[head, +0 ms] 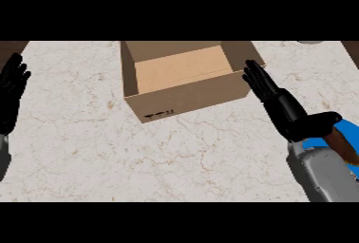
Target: Pick the sweet potato from the plate and place it in the cardboard box
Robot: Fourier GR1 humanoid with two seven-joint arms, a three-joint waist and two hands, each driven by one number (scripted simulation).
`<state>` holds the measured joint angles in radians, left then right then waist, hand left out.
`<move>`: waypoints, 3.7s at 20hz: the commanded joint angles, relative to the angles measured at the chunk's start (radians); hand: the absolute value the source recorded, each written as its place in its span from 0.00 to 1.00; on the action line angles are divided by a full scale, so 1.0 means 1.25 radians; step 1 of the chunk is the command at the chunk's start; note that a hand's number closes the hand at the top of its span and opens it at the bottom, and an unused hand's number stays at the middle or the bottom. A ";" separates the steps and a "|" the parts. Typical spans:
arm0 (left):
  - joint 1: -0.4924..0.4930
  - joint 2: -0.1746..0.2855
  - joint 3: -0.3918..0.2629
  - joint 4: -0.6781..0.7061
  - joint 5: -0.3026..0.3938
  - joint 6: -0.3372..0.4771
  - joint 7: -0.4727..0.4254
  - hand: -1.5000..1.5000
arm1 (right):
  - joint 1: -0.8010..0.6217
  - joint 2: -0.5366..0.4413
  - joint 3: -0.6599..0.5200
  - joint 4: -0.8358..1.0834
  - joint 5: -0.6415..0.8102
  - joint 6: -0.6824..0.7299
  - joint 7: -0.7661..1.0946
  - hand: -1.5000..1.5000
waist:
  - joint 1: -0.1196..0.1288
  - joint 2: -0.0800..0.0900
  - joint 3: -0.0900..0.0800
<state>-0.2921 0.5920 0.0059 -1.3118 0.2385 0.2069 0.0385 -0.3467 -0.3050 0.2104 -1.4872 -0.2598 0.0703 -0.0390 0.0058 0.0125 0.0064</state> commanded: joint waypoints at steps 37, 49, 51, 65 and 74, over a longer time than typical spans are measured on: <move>0.139 -0.058 -0.090 0.010 -0.207 0.091 0.017 0.50 | -0.172 -0.619 0.280 0.341 0.880 0.267 -0.642 0.00 | 0.017 -0.007 -0.005; 0.178 -0.066 -0.021 0.017 -0.208 0.032 -0.035 0.50 | -0.196 -0.454 0.282 0.455 1.053 0.227 -0.598 0.00 | 0.003 -0.009 -0.005; 0.150 -0.094 -0.036 0.012 -0.248 0.063 0.003 0.50 | -0.202 -0.453 0.272 0.450 1.084 0.238 -0.605 0.00 | 0.001 -0.009 -0.005; 0.175 -0.105 -0.003 -0.031 -0.271 0.030 0.035 0.50 | -0.129 -0.492 0.227 0.313 1.058 0.312 -0.699 0.00 | -0.008 -0.013 -0.005; 0.164 -0.102 0.029 -0.032 -0.281 -0.011 0.044 0.50 | -0.062 -0.482 0.225 0.272 1.140 0.311 -0.585 0.00 | -0.003 -0.011 -0.005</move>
<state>-0.0940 0.4705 0.0368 -1.3314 -0.0978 0.2028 0.0763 -0.4354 -0.9118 0.5060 -1.1384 1.1247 0.3816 -0.7719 -0.0008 -0.0019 -0.0004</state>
